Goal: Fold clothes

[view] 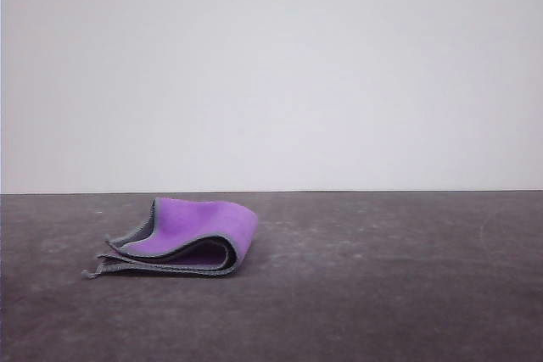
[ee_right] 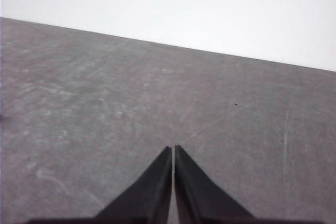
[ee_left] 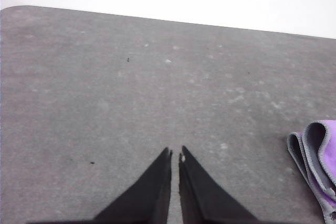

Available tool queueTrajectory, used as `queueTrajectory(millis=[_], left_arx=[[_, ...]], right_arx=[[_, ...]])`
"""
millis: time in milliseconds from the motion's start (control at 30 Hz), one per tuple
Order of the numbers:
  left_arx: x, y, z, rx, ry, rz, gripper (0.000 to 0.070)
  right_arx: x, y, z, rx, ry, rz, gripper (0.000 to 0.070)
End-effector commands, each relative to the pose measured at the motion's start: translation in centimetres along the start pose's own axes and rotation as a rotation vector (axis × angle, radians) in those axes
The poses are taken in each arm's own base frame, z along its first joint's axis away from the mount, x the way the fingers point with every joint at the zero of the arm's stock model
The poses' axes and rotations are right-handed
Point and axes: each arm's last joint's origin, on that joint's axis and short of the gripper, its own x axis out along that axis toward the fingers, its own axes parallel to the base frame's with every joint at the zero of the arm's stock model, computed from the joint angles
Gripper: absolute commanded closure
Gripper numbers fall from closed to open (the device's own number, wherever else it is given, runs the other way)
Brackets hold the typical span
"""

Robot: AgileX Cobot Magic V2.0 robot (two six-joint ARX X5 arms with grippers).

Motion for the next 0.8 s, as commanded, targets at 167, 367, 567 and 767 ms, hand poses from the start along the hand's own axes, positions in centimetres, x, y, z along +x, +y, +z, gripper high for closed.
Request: queueTrajectory(millis=[167,367,567,767], left_arx=[[0.2,0.1,-0.7,-0.006,0.027,0.0,0.0683],[0.2,0.1,-0.7,-0.005,0.026,0.0,0.0683],[0.2,0.1,-0.7,-0.006,0.027,0.0,0.0683],[0.2,0.1,-0.7,-0.006,0.027,0.0,0.0683]], right_arx=[[0.4,-0.2,-1.8,0.028,0.068,-0.07,0.0696],[0.3,-0.5,-2.0,0.049,0.086,-0.183,0.0696],[0.3,-0.5,-2.0,0.072,0.084,-0.179,0.0696],[0.3,-0.5,-2.0,0.081,0.083,-0.169,0.0696]])
